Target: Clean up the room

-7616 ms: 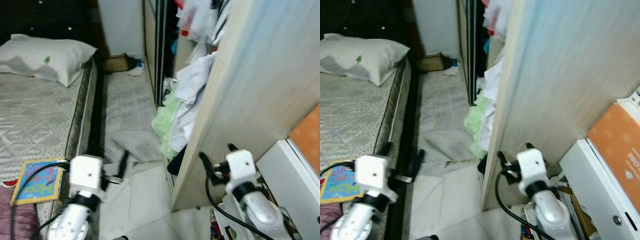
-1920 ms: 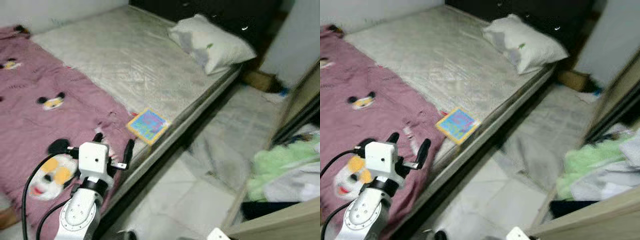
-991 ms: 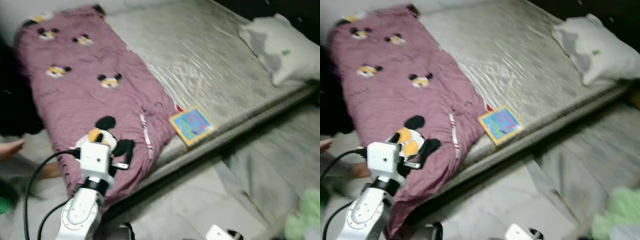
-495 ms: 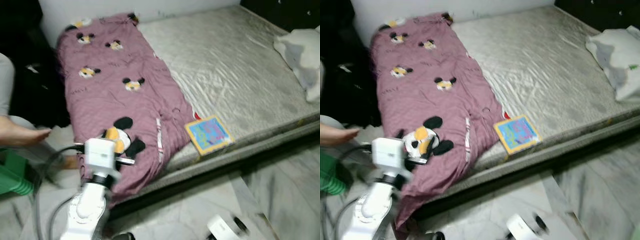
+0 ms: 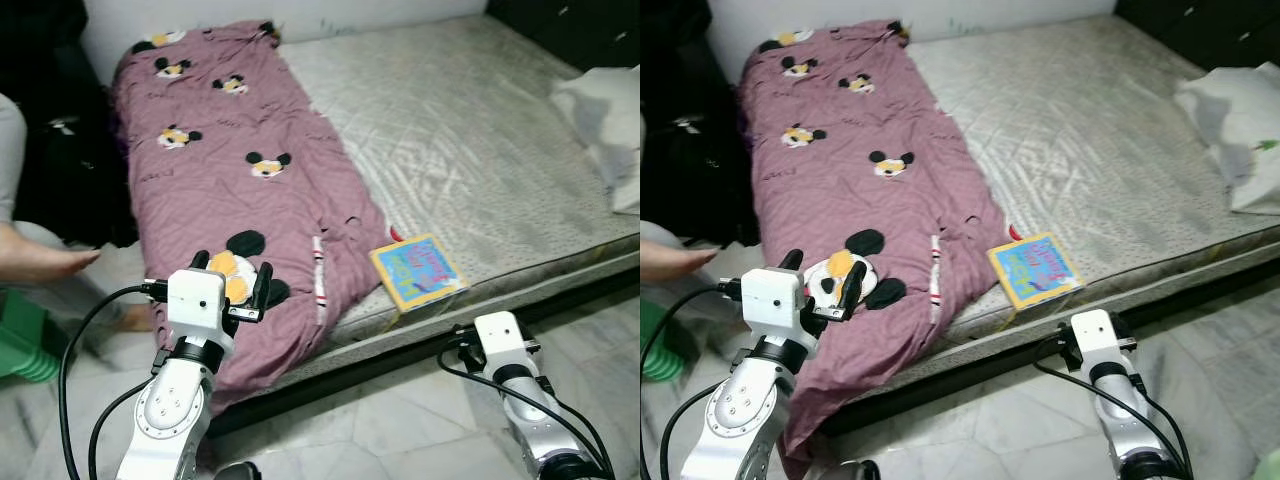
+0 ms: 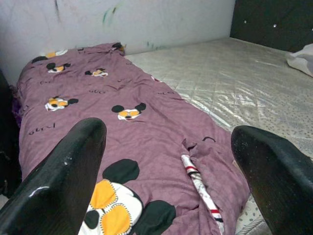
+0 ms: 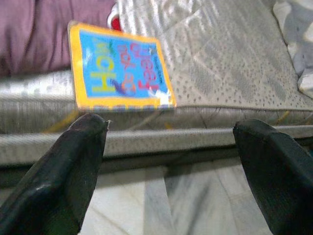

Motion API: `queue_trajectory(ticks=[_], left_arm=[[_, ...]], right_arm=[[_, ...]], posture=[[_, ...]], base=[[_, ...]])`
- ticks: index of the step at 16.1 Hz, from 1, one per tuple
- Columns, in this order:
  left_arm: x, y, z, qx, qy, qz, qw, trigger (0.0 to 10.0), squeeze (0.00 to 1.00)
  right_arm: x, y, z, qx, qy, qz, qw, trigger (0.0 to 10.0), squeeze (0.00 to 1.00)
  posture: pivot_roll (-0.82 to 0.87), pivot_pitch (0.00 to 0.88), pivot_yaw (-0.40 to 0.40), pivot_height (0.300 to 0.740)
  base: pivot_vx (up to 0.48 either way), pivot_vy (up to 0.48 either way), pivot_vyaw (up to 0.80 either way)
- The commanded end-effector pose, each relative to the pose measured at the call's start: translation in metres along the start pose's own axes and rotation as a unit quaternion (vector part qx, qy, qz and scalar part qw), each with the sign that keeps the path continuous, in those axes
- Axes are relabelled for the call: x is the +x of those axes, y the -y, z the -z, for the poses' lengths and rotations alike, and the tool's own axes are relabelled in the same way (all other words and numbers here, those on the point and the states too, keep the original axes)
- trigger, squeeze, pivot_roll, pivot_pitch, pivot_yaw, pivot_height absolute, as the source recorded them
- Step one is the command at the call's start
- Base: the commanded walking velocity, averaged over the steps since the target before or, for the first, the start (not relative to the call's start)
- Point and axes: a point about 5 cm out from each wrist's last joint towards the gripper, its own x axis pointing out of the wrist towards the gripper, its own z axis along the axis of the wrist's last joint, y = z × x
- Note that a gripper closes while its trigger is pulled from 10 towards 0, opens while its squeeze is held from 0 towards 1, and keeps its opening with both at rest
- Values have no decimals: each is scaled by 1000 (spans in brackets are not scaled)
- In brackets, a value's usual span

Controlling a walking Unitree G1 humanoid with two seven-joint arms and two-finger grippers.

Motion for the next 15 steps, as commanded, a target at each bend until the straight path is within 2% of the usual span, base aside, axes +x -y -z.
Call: queue_trajectory(ticks=[1, 2, 3, 4, 5, 7, 8, 10, 11, 12, 13, 15], left_arm=[[1, -1, 2, 4, -3, -5, 1000, 10000, 0], [3, -2, 1, 3, 1, -7, 1000, 10000, 0], [4, -3, 1, -3, 0, -14, 1000, 10000, 0], [4, -7, 2, -18, -3, -20, 1000, 10000, 0], [4, -9, 3, -16, 1, -27, 1000, 10000, 0], [6, -12, 5, -5, 3, -37, 999, 10000, 0], [7, -13, 5, -1, 6, -39, 999, 10000, 0], [8, -18, 6, 3, 9, -48, 999, 10000, 0], [5, -30, 10, 5, 4, -73, 997, 10000, 0], [3, -34, 10, 7, 3, -81, 997, 10000, 0], [-1, -41, 13, 9, -3, -88, 996, 10000, 0], [-4, -39, 16, 7, -10, -87, 996, 10000, 0]], right_arm=[[3, 6, -13, 21, 30, 5, 999, 10000, 0], [3, -5, -33, 64, 70, -14, 995, 10000, 0], [1, -11, -44, 76, 91, -20, 993, 10000, 0], [-2, -20, -60, 116, 111, -25, 987, 10000, 0], [-5, -31, -79, 187, 129, -39, 973, 10000, 0], [-12, -45, -102, 249, 161, -77, 952, 10000, 0], [-19, -56, -108, 276, 164, -120, 940, 10000, 0], [-33, -64, -111, 274, 162, -162, 934, 10000, 0], [-48, -59, -106, 253, 157, -181, 937, 10000, 0], [-53, -56, -105, 254, 152, -186, 937, 10000, 0], [-57, -49, -102, 243, 149, -184, 941, 10000, 0], [-51, -49, -102, 243, 147, -169, 944, 10000, 0]], posture=[[-45, 104, -14, 740], [-48, 101, -10, 740], [-49, 95, -5, 740], [-57, 80, 3, 740], [-59, 66, 7, 740], [-58, 48, 9, 740], [-50, 23, 5, 740], [-38, 0, 1, 740], [-21, 0, -5, 740], [-20, 0, -6, 740], [-15, 0, -5, 740], [-1, 0, 1, 740]], base=[[0, 0, 0], [0, 0, 0], [0, 0, 0], [0, 0, 0], [0, 0, 0], [0, 0, 0], [0, 0, 0], [0, 0, 0], [0, 0, 0], [0, 0, 0], [0, 0, 0], [0, 0, 0]])
